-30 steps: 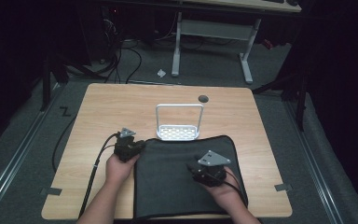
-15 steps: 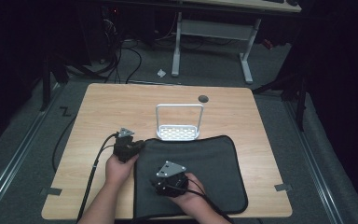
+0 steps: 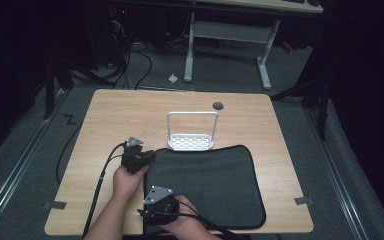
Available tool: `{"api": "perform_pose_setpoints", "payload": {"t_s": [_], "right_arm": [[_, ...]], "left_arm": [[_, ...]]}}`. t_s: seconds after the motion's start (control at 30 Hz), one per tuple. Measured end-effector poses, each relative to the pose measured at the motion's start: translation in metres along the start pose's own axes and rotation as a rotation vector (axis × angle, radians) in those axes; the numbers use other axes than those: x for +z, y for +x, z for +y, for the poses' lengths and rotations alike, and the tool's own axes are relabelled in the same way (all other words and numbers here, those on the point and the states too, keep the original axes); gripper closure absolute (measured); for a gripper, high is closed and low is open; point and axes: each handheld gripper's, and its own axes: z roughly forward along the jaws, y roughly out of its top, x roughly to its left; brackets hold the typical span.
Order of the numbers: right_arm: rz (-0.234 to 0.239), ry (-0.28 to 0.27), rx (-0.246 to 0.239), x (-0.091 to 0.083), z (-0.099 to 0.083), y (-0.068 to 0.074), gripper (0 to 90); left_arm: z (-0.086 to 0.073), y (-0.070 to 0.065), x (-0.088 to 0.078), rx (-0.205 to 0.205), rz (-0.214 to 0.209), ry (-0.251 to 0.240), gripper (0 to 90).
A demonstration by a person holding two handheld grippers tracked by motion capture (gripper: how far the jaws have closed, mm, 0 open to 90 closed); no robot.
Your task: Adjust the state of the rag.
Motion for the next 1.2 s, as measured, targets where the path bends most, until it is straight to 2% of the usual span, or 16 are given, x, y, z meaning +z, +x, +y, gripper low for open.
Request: {"api": "perform_pose_setpoints", "payload": {"t_s": [0.13,0.2,0.33,0.47,0.6,0.77,0.8,0.87,0.97,1.1,1.2], "right_arm": [[-0.014,0.016,-0.031,0.002,-0.003,0.001,45.9],[-0.017,0.018,-0.025,0.001,-0.004,0.0,50.4],[-0.038,0.023,-0.041,-0.005,-0.007,-0.004,63.6],[-0.056,0.017,-0.036,-0.01,-0.012,-0.01,78.4],[-0.063,0.014,-0.033,-0.013,-0.014,-0.014,82.1],[-0.062,-0.048,-0.046,-0.027,-0.011,-0.014,82.2],[-0.062,-0.065,-0.045,-0.031,-0.01,-0.015,82.1],[-0.068,-0.088,-0.048,-0.038,-0.009,-0.013,82.1],[-0.063,-0.113,-0.053,-0.045,-0.006,-0.011,82.0],[-0.058,-0.131,-0.064,-0.049,0.001,-0.003,82.0],[-0.052,-0.146,-0.067,-0.048,0.006,0.001,82.0]], "left_arm": [[0.0,0.001,0.0,-0.007,-0.008,0.002,81.3],[0.0,0.001,0.0,-0.007,-0.007,0.002,81.3],[0.0,0.001,0.0,-0.009,-0.007,0.003,81.2],[0.0,0.001,0.0,-0.008,-0.007,0.003,81.2],[0.0,0.002,0.0,-0.022,-0.014,0.003,81.0],[0.0,-0.001,-0.002,-0.007,-0.021,0.002,81.7],[-0.001,0.0,-0.003,-0.016,-0.021,-0.01,82.2],[-0.002,0.002,-0.009,-0.081,-0.065,-0.059,82.8],[-0.005,0.002,-0.016,-0.134,-0.09,-0.116,83.7],[-0.007,0.001,-0.024,-0.158,-0.081,-0.145,83.9],[-0.007,0.006,-0.034,-0.172,-0.091,-0.173,83.8]]}}
